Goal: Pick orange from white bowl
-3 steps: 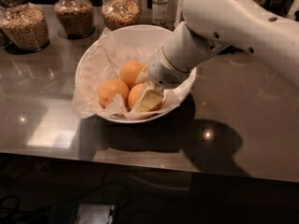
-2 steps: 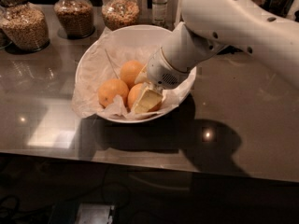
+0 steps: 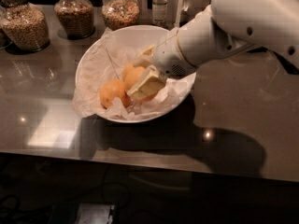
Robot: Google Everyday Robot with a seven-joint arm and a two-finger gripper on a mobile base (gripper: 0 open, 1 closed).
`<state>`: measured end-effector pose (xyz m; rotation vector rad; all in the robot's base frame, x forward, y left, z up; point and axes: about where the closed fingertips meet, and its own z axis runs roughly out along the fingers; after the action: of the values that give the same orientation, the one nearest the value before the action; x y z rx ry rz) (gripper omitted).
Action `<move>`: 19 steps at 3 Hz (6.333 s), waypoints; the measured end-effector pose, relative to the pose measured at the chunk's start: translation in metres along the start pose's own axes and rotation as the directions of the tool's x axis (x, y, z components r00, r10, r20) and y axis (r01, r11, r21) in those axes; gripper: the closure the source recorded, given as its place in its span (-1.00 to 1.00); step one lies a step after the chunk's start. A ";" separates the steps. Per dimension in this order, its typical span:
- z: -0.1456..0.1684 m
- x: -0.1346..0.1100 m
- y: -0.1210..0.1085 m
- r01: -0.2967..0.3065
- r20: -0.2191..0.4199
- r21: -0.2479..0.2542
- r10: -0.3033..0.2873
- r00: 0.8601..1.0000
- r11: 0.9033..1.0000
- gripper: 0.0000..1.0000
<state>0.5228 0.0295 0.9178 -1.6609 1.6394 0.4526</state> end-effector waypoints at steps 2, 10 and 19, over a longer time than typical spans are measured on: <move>-0.082 -0.083 -0.018 0.216 0.262 0.134 -0.244 0.934 0.967 1.00; -0.019 -0.002 0.005 -0.057 0.024 -0.070 0.059 0.998 0.996 -0.67; 0.031 0.058 0.008 -0.181 -0.277 0.065 0.192 0.942 0.981 -0.50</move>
Offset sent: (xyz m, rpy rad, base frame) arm -0.0277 -0.0132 0.1800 0.3212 -0.4101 0.2502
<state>0.5297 0.0116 0.8541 -1.6045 2.0143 0.2821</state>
